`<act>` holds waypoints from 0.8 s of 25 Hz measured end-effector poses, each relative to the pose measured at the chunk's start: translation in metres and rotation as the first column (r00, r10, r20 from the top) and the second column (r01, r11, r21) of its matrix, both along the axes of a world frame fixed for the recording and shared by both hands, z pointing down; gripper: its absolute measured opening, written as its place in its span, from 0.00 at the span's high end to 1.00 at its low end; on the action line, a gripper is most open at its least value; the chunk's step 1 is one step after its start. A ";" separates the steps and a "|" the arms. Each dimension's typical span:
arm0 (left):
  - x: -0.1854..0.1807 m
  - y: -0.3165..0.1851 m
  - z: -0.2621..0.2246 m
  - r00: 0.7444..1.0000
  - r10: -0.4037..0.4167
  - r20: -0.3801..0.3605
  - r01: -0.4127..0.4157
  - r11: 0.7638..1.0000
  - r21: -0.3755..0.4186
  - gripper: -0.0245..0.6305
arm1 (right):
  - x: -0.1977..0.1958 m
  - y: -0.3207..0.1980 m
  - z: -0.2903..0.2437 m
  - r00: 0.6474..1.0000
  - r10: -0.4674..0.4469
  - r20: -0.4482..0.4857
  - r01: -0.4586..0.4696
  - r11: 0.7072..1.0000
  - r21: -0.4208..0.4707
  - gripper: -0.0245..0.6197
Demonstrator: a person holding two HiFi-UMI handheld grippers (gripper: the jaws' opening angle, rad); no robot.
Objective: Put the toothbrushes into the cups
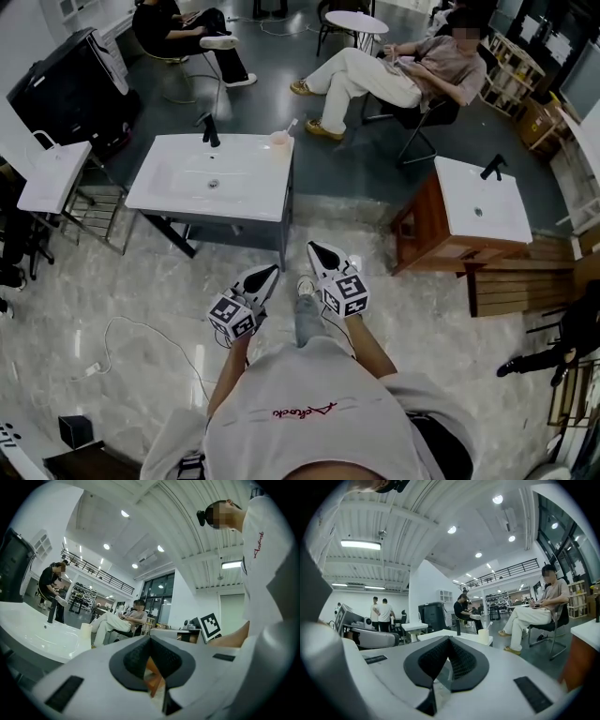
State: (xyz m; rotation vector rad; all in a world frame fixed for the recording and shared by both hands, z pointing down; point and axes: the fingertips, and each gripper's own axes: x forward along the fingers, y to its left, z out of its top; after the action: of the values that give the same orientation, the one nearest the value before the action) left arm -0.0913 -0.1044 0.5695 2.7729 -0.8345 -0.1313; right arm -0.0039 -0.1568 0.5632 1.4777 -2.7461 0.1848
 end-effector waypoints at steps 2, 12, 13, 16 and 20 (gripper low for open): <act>-0.001 0.010 -0.002 1.000 0.001 -0.004 -0.001 1.000 0.005 0.94 | -0.002 0.015 -0.001 1.000 0.002 0.001 -0.002 1.000 0.002 0.96; -0.001 0.027 -0.007 1.000 -0.020 -0.014 0.020 0.999 0.025 0.94 | 0.003 0.040 -0.005 1.000 0.004 0.001 -0.004 1.000 0.006 0.96; -0.001 0.028 -0.006 1.000 -0.024 -0.016 0.024 0.999 0.025 0.94 | 0.004 0.040 -0.006 1.000 0.003 0.000 -0.003 1.000 0.009 0.96; -0.005 0.029 -0.005 0.999 -0.037 -0.019 0.037 0.999 0.025 0.94 | 0.002 0.040 -0.006 1.000 -0.003 -0.004 0.003 1.000 0.013 0.96; -0.007 0.032 -0.006 0.998 -0.050 -0.022 0.051 0.998 0.025 0.94 | 0.001 0.042 -0.006 1.000 -0.011 -0.003 0.011 1.000 0.010 0.96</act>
State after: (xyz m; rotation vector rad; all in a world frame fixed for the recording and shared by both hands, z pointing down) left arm -0.0982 -0.0723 0.5636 2.7700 -0.9041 -0.1822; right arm -0.0031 -0.1146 0.5574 1.4638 -2.7561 0.1694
